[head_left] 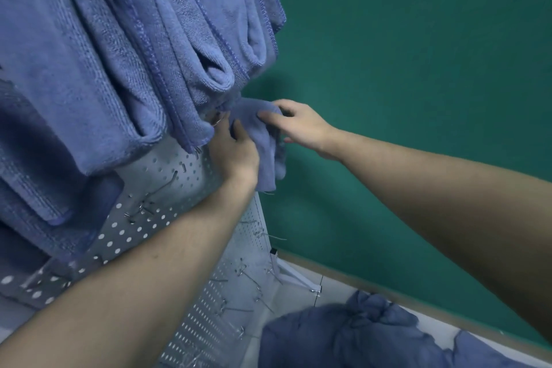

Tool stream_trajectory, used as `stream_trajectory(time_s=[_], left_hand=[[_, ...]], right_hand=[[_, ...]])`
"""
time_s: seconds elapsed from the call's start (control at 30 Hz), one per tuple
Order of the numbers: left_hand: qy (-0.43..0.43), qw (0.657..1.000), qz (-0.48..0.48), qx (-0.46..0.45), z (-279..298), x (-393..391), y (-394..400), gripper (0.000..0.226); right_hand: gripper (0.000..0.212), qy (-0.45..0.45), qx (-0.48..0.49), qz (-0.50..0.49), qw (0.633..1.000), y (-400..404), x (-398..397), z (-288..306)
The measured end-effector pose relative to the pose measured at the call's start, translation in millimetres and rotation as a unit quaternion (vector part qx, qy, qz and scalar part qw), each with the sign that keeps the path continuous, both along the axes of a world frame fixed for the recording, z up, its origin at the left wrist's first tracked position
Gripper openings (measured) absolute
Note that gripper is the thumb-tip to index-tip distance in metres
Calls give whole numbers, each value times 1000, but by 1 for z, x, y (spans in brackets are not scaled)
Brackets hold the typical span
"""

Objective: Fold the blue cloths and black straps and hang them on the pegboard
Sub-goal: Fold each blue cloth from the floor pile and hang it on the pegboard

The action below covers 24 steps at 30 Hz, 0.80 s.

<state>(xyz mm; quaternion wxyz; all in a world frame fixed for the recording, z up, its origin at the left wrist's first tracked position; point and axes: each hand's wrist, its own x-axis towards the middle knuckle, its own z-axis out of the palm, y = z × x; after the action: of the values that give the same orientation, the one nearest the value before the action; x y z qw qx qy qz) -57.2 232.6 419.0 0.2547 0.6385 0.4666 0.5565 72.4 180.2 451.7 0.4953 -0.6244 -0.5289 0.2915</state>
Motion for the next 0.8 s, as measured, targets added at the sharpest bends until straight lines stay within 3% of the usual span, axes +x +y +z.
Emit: stream_trajectory(time_s=[0.13, 0.23, 0.37, 0.53, 0.8], left_hand=[[108, 993, -33, 16, -12, -11, -21, 55], [175, 983, -42, 43, -34, -22, -43, 48], [234, 960, -142, -58, -46, -37, -70, 33], [304, 905, -263, -137, -76, -36, -106, 28], [346, 824, -368, -255, -192, 4, -178, 31]], right_hand=[[32, -13, -81, 15, 997, -21, -4, 2], [37, -40, -120, 1, 992, -48, 1, -8], [33, -50, -163, -22, 985, -95, 17, -25], [18, -59, -210, -50, 975, -164, 34, -57], [5, -24, -316, -105, 943, -274, 61, -175]])
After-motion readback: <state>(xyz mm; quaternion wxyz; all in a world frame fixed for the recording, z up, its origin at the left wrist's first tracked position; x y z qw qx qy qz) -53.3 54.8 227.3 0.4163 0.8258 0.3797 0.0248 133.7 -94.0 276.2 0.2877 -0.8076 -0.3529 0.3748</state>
